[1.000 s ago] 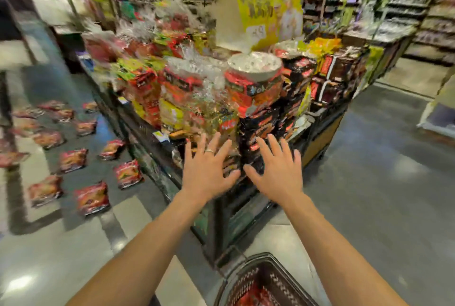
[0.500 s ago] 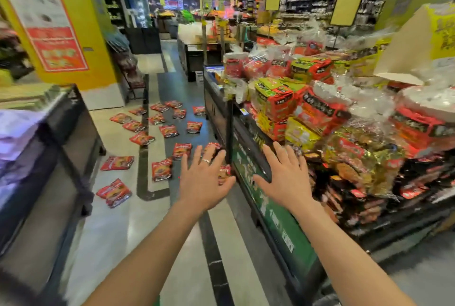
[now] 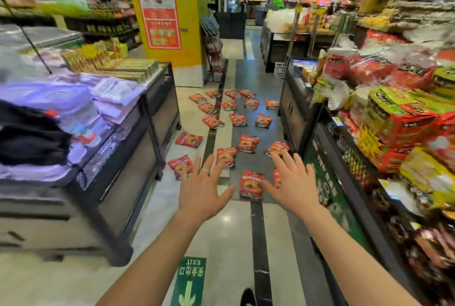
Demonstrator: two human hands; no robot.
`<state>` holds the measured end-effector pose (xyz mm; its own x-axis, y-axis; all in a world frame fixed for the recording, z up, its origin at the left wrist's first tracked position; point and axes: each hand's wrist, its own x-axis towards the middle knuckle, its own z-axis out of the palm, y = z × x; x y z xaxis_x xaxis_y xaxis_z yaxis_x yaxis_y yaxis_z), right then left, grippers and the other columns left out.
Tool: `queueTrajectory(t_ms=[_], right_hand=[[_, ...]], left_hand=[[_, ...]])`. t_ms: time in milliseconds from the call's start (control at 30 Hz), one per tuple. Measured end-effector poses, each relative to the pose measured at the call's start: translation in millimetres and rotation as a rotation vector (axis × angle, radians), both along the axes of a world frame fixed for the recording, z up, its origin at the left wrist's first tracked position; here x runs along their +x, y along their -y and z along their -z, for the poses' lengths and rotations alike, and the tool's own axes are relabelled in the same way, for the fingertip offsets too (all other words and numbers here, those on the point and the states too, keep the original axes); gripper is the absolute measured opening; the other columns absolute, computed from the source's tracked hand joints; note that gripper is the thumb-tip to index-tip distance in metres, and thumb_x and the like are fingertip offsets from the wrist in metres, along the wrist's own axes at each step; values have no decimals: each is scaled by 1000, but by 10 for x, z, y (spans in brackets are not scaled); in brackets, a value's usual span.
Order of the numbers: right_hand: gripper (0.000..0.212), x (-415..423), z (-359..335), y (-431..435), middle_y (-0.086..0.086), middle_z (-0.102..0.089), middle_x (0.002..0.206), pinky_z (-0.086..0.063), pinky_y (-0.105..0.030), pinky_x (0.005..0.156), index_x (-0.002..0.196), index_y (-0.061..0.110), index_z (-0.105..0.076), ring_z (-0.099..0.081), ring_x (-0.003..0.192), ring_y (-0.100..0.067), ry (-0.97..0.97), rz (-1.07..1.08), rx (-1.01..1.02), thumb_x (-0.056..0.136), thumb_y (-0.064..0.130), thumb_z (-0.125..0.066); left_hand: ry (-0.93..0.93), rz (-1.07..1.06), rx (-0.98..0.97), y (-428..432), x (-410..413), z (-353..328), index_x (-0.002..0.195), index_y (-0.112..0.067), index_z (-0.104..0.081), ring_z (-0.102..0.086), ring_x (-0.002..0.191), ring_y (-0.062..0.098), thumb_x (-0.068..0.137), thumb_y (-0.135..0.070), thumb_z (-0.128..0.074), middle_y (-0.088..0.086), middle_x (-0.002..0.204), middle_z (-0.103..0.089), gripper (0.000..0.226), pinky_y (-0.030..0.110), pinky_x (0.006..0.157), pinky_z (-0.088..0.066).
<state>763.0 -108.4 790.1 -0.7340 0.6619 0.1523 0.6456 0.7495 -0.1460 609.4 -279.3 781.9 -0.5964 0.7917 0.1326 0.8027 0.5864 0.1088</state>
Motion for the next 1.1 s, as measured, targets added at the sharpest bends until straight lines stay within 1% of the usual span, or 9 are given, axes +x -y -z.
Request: queueTrajectory(t_ms=[133, 267, 333, 500, 633, 767, 900, 967, 1100], right_hand=[[80, -625, 233, -351, 0, -14, 166, -16, -54, 119, 157, 32, -16, -11, 152, -29, -2, -33, -26, 91, 63, -50], [81, -1253, 492, -949, 1, -10, 167, -11, -53, 120, 157, 33, -12, -6, 153, -29, 22, -19, -86, 91, 66, -47], [81, -1572, 607, -1288, 1, -7, 167, -8, -53, 121, 157, 35, -11, -3, 153, -28, 33, -13, -119, 91, 68, -45], [82, -2141, 748, -2088, 1, -5, 167, -5, -53, 121, 156, 36, -10, -1, 153, -28, 78, -18, -144, 91, 66, -48], [80, -2322, 837, -2651, 0, -10, 166, -10, -54, 120, 156, 33, -15, -5, 153, -29, 72, 31, -130, 91, 65, -48], [81, -2389, 969, -3217, -1, -14, 166, -13, -54, 119, 156, 32, -16, -9, 152, -30, 92, 92, -165, 90, 64, -50], [80, -2492, 1195, -3820, -2, -20, 164, -18, -55, 119, 156, 32, -21, -15, 151, -32, 126, 158, -175, 88, 64, -50], [79, -2589, 1337, -4143, 0, -18, 165, -16, -54, 119, 156, 34, -19, -13, 152, -31, 139, 192, -199, 89, 65, -48], [81, -2918, 1679, -4903, -1, -18, 165, -16, -55, 118, 156, 33, -20, -12, 152, -31, 165, 215, -197, 88, 67, -49]], left_hand=[[30, -37, -38, -307, -533, 178, 158, -38, -10, -1, 155, 25, 74, -78, -1, -3, 169, -7, 94, 56, 121, 0], [51, -55, -115, -861, -1121, 337, 159, -38, -9, 2, 155, 26, 91, -75, -23, -3, 169, -4, 79, 56, 122, 3], [72, -62, -153, -1209, -1383, 399, 159, -37, -8, 3, 155, 27, 94, -72, -29, -2, 169, -2, 77, 58, 123, 3], [72, -9, -201, -2118, -1905, 458, 159, -37, -8, 2, 155, 27, 94, -71, -31, -2, 169, -4, 76, 57, 123, -1], [106, 19, -227, -2743, -2219, 581, 159, -37, -7, 3, 155, 28, 94, -73, -30, -2, 169, -1, 77, 57, 123, 0], [163, 60, -203, -3337, -2436, 779, 158, -39, -7, 2, 155, 26, 93, -73, -30, -3, 169, -2, 77, 56, 123, -1], [182, 95, -225, -3993, -2717, 1073, 159, -38, -9, 2, 155, 26, 83, -77, -16, -2, 169, -5, 85, 58, 122, -2], [194, 119, -245, -4349, -2884, 1241, 159, -38, -8, 3, 155, 26, 81, -78, -14, -3, 169, -4, 87, 58, 122, -2], [213, 175, -257, -5215, -3358, 1671, 158, -37, -11, 2, 155, 28, 87, -76, -26, -2, 169, -5, 82, 57, 123, 0]])
